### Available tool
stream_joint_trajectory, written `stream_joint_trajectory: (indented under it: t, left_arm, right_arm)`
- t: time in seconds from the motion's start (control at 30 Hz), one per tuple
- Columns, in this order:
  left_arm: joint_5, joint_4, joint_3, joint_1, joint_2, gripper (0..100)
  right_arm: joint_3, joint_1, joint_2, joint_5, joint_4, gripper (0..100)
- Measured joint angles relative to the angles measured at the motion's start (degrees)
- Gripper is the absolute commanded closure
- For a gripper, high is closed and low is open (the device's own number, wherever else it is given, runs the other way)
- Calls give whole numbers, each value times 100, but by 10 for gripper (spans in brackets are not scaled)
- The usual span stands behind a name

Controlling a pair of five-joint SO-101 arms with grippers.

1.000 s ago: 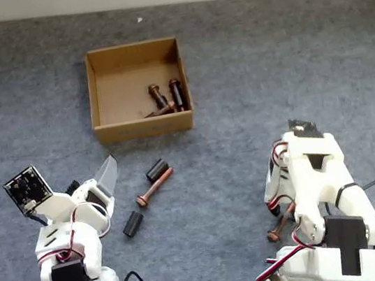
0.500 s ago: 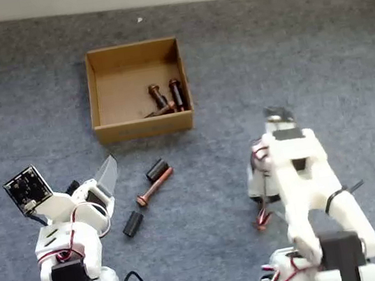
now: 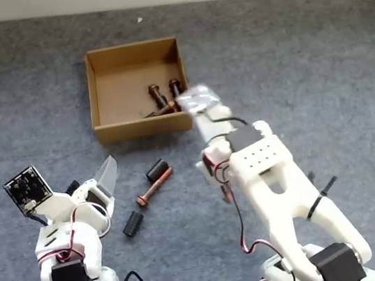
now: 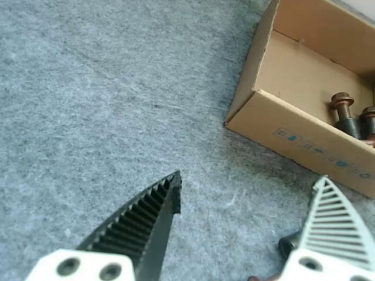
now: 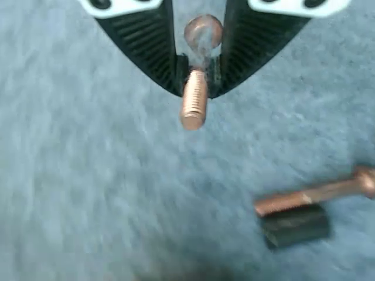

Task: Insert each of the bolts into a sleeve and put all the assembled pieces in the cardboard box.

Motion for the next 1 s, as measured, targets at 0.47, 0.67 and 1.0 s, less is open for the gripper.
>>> stream_joint_trajectory:
  t: [0.47, 0.67, 1.0]
  left_arm:
    - [0, 0, 0, -378, 0, 656]
    - [0, 0, 0, -413, 0, 656]
    - [0, 0, 0, -413, 0, 656]
  right_arm:
    - [-88, -985, 1512, 3007, -2822, 995]
    - [-185, -1011, 2295, 4149, -4105, 995]
    - [-193, -1389, 2435, 4554, -5143, 854]
